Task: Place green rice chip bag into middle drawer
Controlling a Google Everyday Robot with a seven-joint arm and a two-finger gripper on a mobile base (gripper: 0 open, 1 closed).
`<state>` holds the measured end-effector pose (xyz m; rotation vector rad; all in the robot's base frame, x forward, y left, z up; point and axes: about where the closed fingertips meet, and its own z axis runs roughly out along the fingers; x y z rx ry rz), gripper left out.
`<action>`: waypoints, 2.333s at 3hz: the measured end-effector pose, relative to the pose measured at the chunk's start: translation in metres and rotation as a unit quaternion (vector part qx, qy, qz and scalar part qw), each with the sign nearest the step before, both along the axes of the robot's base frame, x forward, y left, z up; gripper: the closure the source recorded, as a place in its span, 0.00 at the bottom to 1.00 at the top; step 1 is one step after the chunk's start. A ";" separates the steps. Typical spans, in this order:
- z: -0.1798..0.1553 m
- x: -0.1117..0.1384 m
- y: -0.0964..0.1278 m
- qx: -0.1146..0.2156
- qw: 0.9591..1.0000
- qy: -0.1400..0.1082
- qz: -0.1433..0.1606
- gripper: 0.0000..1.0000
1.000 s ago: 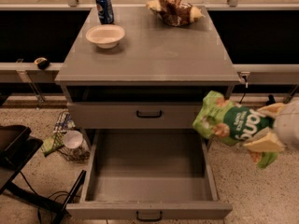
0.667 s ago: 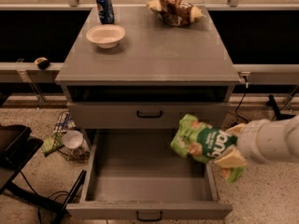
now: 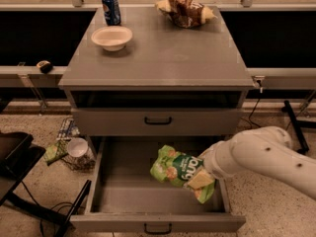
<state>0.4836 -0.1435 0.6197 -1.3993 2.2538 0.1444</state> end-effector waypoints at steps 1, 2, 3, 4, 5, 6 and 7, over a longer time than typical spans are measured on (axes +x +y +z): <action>-0.049 0.015 0.037 0.007 0.999 0.039 0.008 1.00; -0.091 0.023 0.070 0.004 0.997 0.069 0.015 1.00; -0.094 0.024 0.079 0.005 0.997 0.073 0.017 0.81; -0.094 0.024 0.079 0.005 0.997 0.073 0.017 0.50; -0.094 0.024 0.079 0.005 0.997 0.074 0.017 0.27; -0.094 0.024 0.079 0.005 0.997 0.074 0.017 0.04; -0.094 0.024 0.079 0.005 0.997 0.074 0.017 0.00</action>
Offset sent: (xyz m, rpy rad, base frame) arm 0.0345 0.1109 -0.1424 -0.0030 0.2098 0.0382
